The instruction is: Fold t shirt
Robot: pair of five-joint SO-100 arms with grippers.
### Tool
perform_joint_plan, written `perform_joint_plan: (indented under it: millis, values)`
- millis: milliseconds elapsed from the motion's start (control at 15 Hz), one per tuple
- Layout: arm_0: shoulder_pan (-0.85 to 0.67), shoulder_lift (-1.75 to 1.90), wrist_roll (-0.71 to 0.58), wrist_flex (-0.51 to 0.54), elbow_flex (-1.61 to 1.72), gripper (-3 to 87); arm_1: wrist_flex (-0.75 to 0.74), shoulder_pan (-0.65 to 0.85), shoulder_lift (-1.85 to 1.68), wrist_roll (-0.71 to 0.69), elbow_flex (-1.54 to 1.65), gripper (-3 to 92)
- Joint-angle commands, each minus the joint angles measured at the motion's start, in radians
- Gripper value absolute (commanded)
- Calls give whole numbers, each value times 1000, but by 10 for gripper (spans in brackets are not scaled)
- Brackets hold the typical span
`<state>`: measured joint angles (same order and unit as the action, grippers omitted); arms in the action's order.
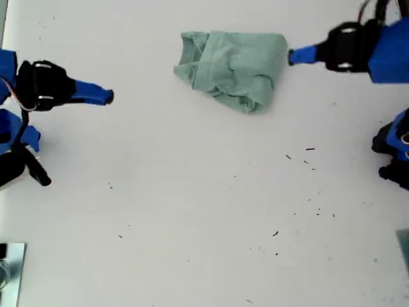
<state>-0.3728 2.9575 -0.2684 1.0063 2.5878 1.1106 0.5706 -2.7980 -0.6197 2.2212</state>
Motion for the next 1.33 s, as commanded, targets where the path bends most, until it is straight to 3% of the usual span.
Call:
perform_joint_plan:
  millis: [0,67,133,267,333,400,467,533,600,667,1267]
  values:
    - [107,267,127,-31,241,-1,31,-92,-457,118,364,10]
    - [161,445,195,-25,367,-1,81,-133,-629,176,509,10]
    - [201,646,252,44,466,-1,164,-167,-712,244,615,10]
    - [262,646,301,18,555,4,247,-232,-706,322,729,10]
    - [267,646,301,5,615,50,295,-233,-707,391,802,10]
    - [279,646,339,5,660,64,242,-219,-695,472,877,24]
    - [305,646,371,29,650,101,238,-221,-706,422,881,34]
    - [322,646,291,34,646,120,238,-213,-706,374,881,35]
    - [331,646,181,31,649,120,238,-201,-706,147,881,35]
    - [337,646,173,29,650,120,238,-201,-706,-118,881,36]
    - [337,646,173,29,650,120,238,-207,-706,-166,881,32]
